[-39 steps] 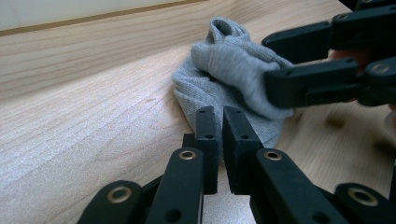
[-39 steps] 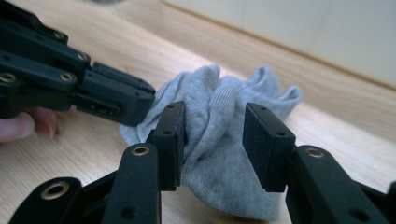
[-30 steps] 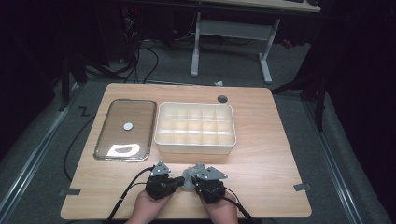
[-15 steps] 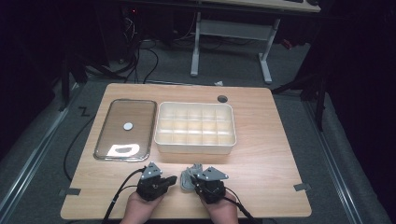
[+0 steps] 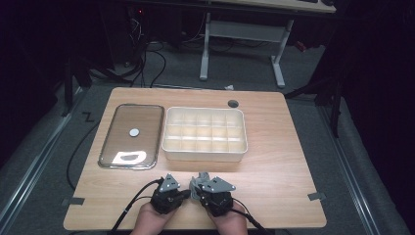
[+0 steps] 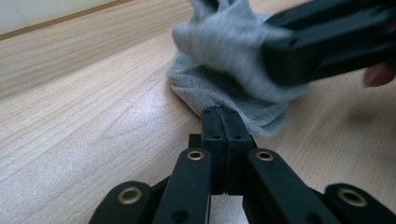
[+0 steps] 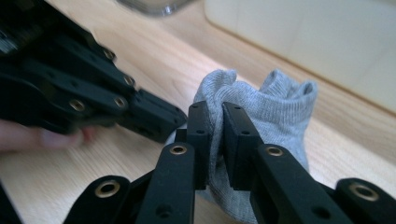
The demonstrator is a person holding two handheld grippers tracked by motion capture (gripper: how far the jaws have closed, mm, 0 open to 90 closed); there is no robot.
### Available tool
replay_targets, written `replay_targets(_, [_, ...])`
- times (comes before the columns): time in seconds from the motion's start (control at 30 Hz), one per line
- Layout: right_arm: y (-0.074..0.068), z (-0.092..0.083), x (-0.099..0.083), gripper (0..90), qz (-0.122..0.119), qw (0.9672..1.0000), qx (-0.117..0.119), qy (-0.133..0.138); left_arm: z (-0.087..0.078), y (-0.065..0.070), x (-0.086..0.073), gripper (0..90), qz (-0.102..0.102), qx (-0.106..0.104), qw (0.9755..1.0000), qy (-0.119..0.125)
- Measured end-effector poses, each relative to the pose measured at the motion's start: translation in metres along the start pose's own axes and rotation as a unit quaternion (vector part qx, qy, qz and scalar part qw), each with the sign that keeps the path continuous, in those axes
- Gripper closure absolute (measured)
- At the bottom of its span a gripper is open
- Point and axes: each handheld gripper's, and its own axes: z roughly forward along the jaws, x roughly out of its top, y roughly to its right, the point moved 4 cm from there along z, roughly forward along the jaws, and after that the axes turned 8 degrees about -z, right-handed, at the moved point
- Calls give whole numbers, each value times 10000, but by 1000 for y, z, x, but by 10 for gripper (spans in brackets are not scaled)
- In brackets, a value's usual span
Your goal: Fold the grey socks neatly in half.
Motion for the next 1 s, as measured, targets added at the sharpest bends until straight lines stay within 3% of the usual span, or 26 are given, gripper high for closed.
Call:
replay_targets(0.1, [-2,7,-5,713,26,9997,123,-219,0,0,0,888,-14,-20,10000,7])
replay_targets(0.13, [-3,6,-4,692,19,9997,146,-180,0,0,0,884,-15,-25,10000,6])
replay_targets(0.23, [0,-13,5,664,206,9992,196,267,0,0,0,875,-17,-33,10000,6])
replay_targets(0.33, [11,-25,7,766,238,9987,-39,440,0,-1,0,874,-25,-35,10000,4])
replay_targets(0.43, [26,-22,-1,832,406,9978,-397,329,0,-1,0,875,-17,-33,10000,3])
replay_targets(0.53, [35,-14,-11,868,634,9970,-404,157,0,0,0,877,-10,-18,10000,12])
replay_targets(0.63, [21,1,-17,875,423,9989,-145,-121,0,0,0,885,8,-5,10000,9])
replay_targets(0.77, [5,10,-15,891,320,9994,32,-90,0,0,0,896,20,15,10000,10])
replay_targets(1.0, [-6,13,-8,893,268,9993,238,-44,0,1,0,899,29,5,10000,9])
